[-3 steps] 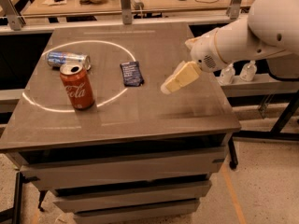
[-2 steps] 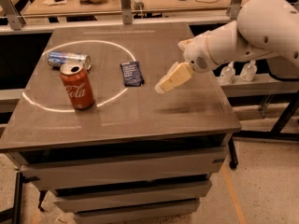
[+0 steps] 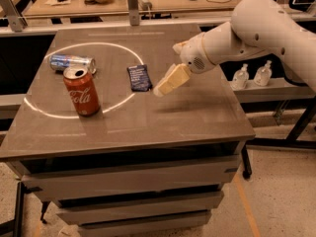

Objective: Move rxbar blueberry near redbull can

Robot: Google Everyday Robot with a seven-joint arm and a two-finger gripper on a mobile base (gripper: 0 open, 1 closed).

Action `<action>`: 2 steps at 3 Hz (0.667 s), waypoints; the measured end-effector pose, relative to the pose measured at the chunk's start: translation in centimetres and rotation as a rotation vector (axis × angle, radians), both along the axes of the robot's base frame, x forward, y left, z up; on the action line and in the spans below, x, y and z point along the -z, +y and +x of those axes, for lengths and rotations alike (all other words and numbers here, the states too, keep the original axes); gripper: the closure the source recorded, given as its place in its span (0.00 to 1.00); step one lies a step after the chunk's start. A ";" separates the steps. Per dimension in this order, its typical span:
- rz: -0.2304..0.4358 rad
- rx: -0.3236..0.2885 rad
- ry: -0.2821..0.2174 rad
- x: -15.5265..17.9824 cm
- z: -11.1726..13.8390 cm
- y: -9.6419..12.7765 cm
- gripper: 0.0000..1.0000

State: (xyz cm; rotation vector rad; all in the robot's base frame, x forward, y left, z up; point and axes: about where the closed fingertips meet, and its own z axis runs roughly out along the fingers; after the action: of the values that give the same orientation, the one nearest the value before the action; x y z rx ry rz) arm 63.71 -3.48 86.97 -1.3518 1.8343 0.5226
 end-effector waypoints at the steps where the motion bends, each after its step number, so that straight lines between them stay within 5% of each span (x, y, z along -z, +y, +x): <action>1: 0.002 -0.004 0.001 0.0 0.1 0.2 0.00; 2: 0.004 0.001 -0.018 -0.2 0.3 1.0 0.00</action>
Offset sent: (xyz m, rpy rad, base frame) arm 0.0077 0.0165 0.0056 0.0079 -0.0479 -0.0176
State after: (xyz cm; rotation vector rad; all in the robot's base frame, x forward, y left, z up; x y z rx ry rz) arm 64.05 -2.46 87.13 -1.3488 1.8184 0.5122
